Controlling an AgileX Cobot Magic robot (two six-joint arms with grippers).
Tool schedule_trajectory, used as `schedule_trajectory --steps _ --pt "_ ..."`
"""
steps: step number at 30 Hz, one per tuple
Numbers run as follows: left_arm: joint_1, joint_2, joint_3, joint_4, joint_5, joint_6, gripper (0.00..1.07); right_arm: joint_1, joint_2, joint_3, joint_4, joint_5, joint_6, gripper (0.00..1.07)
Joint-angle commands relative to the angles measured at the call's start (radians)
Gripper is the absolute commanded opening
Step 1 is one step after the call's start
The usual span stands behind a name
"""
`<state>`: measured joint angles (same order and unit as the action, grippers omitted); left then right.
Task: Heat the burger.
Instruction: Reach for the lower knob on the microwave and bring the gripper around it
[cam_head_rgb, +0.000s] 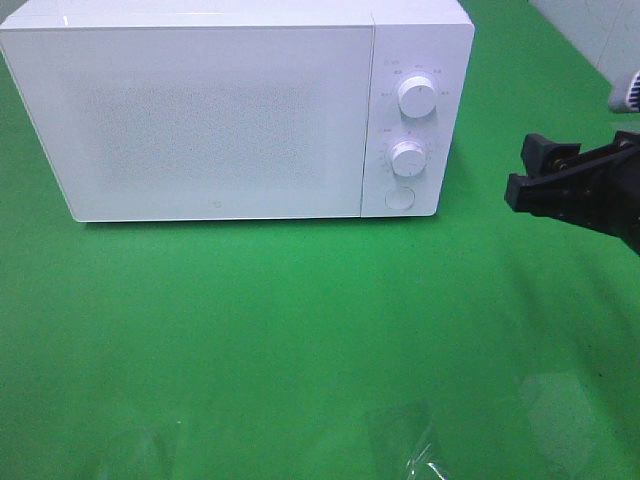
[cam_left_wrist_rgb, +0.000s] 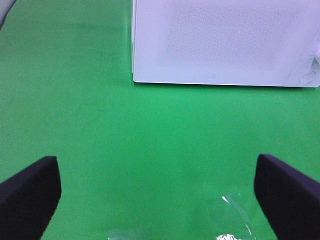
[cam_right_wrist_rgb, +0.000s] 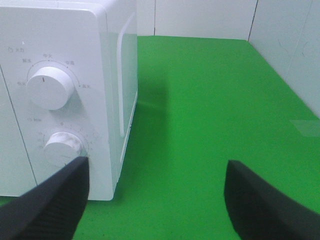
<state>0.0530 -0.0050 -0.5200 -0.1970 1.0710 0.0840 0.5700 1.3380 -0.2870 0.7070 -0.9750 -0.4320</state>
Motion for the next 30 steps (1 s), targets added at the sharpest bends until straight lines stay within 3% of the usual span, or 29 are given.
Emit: schedule_trajectory --steps 1,12,21,30 --pt "-0.005 -0.016 0.002 -0.008 -0.008 -0.004 0.98 0.095 0.042 0.000 0.130 -0.104 -0.071 0.71" --pt "-0.005 -0.016 0.002 -0.008 -0.008 -0.004 0.98 0.301 0.146 -0.001 0.233 -0.288 -0.082 0.71" --pt "-0.005 -0.016 0.002 -0.008 -0.008 -0.004 0.98 0.373 0.235 -0.026 0.330 -0.300 -0.082 0.69" --pt "-0.005 -0.016 0.002 -0.009 -0.008 -0.004 0.98 0.373 0.316 -0.048 0.301 -0.343 0.016 0.66"
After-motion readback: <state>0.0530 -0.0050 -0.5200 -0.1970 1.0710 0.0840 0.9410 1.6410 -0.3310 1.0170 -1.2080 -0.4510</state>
